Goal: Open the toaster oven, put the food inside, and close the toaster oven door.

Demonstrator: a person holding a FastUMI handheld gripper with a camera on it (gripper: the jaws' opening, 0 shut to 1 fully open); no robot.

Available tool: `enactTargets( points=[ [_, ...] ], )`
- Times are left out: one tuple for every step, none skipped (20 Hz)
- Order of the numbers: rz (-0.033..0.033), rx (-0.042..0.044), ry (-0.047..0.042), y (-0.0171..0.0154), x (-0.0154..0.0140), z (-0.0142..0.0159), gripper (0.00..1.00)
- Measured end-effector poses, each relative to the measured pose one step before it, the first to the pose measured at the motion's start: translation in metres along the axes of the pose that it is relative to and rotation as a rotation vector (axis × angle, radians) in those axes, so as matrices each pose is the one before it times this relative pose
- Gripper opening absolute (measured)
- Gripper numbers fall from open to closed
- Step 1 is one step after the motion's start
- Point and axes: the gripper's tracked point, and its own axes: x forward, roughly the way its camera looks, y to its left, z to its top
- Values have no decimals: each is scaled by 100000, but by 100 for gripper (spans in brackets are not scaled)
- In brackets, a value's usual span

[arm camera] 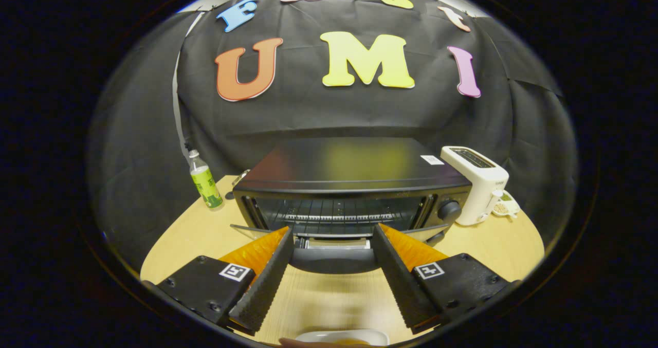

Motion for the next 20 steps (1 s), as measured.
enactTargets(
  points=[
    [-215,-627,1384,35,-383,-1017,100],
    [6,-610,1658,-6,-541,-948,100],
    [251,300,2064,-8,-535,-1186,100],
    [514,1116,1617,-15,-412,-1011,100],
    [673,1782,2462,-88,-280,-1137,100],
    [905,1723,1934,-37,-219,-891,100],
    [928,1904,2546,-55,-112,-1077,100],
    [1257,2282,2940,-19,13,-992,100],
    [967,2379,3195,54,270,-914,100],
    [621,1681,2518,-158,148,-787,100],
    [223,1653,2278,-438,181,-690,100],
    [188,1221,1269,-265,6,-353,100],
    [1104,673,585,118,-426,-334,100],
    [1701,186,88,233,-555,-240,100],
    [717,-571,-525,57,-720,-297,100],
    [-594,-1551,-961,-182,-596,-154,100],
    [-961,-1597,-391,-300,-650,-380,100],
    [-293,-765,-301,-87,-623,-521,100],
    [-564,-67,-222,-181,-396,-638,100],
    [-552,-632,500,-133,-361,-774,100]
  ],
)
